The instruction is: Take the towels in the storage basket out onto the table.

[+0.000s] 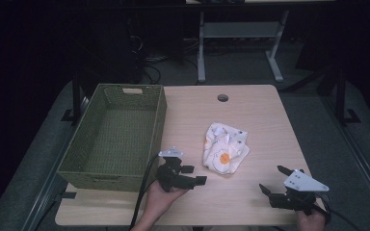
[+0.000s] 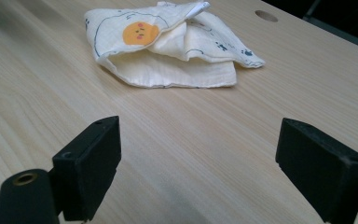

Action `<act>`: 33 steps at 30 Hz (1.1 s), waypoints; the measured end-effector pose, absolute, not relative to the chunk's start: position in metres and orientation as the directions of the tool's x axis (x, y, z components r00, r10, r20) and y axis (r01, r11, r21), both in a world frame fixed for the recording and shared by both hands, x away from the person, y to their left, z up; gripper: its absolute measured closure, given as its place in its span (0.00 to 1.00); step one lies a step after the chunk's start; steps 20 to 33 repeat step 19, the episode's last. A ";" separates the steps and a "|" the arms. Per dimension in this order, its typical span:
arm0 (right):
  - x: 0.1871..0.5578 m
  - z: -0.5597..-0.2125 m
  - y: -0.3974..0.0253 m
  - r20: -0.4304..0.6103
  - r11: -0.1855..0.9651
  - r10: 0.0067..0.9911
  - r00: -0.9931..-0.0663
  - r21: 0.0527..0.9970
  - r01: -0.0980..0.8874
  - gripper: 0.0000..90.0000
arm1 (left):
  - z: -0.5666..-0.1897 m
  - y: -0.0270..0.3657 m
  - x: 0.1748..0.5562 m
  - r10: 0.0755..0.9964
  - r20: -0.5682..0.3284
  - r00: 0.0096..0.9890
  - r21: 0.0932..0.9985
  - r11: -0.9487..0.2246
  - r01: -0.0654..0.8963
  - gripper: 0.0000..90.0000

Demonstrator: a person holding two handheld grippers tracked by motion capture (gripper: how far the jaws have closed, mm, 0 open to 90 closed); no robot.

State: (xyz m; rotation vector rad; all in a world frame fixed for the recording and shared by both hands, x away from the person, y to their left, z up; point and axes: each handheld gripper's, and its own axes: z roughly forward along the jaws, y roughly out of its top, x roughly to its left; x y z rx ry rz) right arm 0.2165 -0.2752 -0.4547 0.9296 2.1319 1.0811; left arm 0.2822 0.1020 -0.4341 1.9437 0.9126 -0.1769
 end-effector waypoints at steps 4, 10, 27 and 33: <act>0.217 -0.455 -0.274 -0.171 0.434 0.783 -0.598 0.839 0.328 0.15 | -0.434 0.106 0.276 0.514 -0.472 0.716 0.708 -0.263 0.655 0.29; 0.217 -0.455 -0.273 -0.178 0.440 0.780 -0.600 0.837 0.324 0.15 | -0.434 0.109 0.270 0.516 -0.457 0.724 0.711 -0.277 0.646 0.28; 0.216 -0.453 -0.271 -0.178 0.440 0.770 -0.613 0.844 0.307 0.15 | -0.437 0.112 0.256 0.525 -0.438 0.730 0.725 -0.274 0.632 0.27; 0.216 -0.453 -0.271 -0.178 0.440 0.770 -0.613 0.844 0.307 0.15 | -0.437 0.112 0.256 0.525 -0.438 0.730 0.725 -0.274 0.632 0.27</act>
